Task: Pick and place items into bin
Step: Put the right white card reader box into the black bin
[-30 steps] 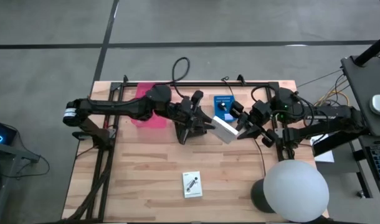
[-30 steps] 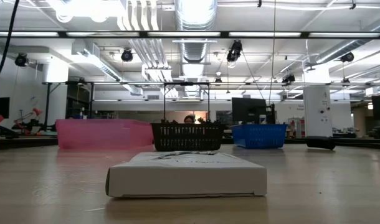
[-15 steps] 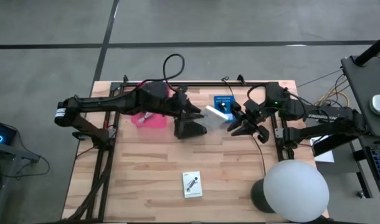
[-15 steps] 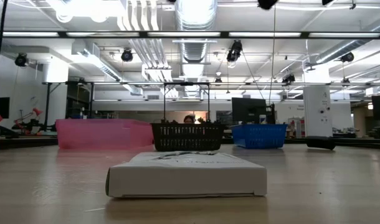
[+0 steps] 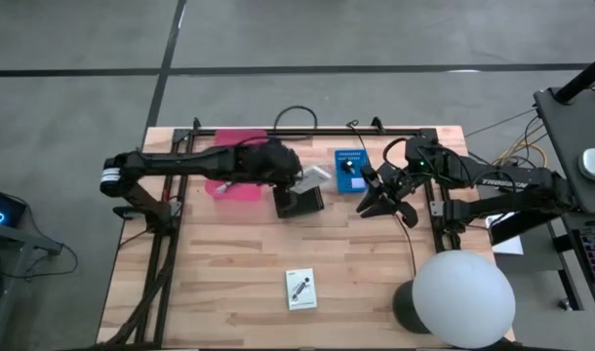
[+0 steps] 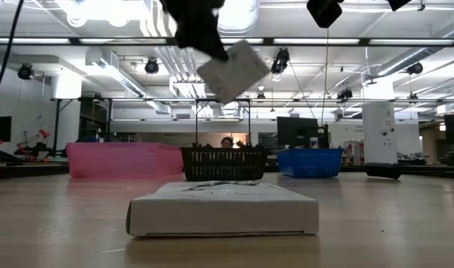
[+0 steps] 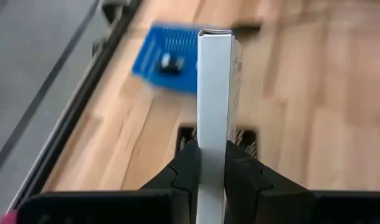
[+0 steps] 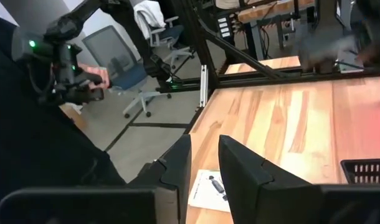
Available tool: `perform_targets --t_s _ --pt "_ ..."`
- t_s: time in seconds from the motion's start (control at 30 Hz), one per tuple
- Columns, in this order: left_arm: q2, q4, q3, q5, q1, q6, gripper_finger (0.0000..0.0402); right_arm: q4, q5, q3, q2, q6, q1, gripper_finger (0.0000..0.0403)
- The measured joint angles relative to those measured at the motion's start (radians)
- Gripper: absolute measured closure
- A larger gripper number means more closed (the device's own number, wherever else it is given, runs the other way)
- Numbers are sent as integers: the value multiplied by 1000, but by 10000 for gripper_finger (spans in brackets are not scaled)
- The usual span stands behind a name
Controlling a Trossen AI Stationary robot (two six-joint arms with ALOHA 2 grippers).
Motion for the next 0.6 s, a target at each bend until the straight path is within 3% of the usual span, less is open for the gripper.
perform_targets --t_s 0.3,0.43,0.6 --pt "131 -71 8 -53 1 -1 364 -19 0 0 0 -10 0 335" --pt "167 -133 21 -133 2 -1 364 -24 0 0 0 -11 0 335" --pt "207 -151 22 -141 3 3 364 -46 0 0 0 -35 0 335"
